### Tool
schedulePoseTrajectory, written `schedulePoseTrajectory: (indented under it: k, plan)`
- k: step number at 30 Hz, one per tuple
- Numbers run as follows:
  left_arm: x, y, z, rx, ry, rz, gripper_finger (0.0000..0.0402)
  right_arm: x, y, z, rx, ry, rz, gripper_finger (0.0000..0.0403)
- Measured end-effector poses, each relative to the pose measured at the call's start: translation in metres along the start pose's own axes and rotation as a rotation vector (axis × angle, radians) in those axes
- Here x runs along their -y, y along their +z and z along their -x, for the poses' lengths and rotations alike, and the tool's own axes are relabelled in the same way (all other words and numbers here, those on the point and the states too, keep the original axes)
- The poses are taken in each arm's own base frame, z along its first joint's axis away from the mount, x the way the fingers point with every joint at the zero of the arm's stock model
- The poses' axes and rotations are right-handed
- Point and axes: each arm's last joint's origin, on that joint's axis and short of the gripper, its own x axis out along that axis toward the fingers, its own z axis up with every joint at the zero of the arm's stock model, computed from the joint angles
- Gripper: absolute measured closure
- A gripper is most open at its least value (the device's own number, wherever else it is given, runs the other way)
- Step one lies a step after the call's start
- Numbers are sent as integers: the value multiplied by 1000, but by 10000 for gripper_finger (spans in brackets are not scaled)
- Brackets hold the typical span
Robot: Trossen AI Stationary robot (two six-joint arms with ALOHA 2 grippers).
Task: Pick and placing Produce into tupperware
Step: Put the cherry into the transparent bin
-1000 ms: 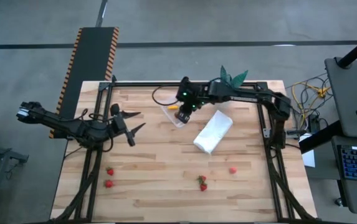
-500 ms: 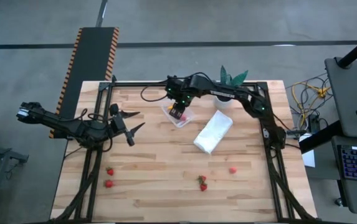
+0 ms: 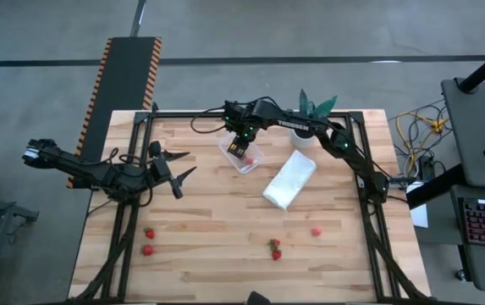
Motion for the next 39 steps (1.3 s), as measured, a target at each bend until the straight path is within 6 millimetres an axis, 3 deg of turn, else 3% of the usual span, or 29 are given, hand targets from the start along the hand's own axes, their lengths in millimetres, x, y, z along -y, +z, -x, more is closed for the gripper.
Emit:
schedulePoseTrajectory:
  k: [15, 28, 39]
  plan:
    - [0, 0, 0, 1, 0, 1, 182, 7, 7, -6, 63, 1, 1, 300]
    - [0, 0, 0, 1, 0, 0, 182, 8, 2, -37, 114, 7, 12, 300]
    - [0, 0, 0, 1, 0, -5, 182, -2, 1, -43, 141, 17, 14, 300]
